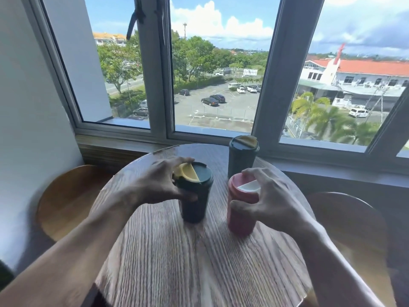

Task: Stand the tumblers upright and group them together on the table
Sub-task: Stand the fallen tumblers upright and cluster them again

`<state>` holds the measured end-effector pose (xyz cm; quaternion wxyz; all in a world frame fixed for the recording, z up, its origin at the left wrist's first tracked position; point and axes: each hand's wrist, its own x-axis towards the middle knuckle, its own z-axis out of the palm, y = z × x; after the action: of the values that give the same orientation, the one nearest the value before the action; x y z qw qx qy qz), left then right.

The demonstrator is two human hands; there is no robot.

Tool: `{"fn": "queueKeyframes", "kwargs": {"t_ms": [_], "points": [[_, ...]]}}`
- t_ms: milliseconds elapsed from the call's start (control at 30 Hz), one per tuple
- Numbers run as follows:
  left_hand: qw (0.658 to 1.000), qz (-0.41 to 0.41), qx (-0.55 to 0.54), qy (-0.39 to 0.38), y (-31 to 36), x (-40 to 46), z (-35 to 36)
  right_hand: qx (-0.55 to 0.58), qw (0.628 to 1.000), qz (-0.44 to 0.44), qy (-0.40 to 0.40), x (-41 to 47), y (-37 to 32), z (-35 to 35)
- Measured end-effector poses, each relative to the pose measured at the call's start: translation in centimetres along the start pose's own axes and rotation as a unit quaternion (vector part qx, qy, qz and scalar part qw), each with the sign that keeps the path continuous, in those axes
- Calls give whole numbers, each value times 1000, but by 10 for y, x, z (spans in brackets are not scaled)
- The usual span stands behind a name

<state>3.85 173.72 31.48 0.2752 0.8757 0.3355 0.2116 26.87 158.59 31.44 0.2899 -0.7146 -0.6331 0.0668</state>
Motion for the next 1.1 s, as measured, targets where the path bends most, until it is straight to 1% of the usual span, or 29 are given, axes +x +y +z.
{"fn": "queueKeyframes", "kwargs": {"t_ms": [67, 100, 200, 267, 533, 767, 1100], "points": [[996, 6, 46, 74, 2, -2, 12, 5, 1000, 1, 9, 1, 0, 1], [994, 6, 49, 98, 3, -3, 19, 5, 1000, 1, 12, 1, 0, 2], [988, 6, 37, 147, 6, -3, 34, 9, 1000, 1, 19, 1, 1, 3], [986, 6, 35, 160, 7, 0, 36, 17, 1000, -4, 23, 3, 2, 4], [994, 31, -2, 108, 1, 7, 29, 48, 998, -38, -6, 8, 8, 2], [994, 11, -108, 22, -9, 12, 23, 49, 998, -48, -17, 15, 11, 6], [990, -3, -138, -18, -15, 18, 22, 49, 998, -43, -10, 16, 15, 10]]}}
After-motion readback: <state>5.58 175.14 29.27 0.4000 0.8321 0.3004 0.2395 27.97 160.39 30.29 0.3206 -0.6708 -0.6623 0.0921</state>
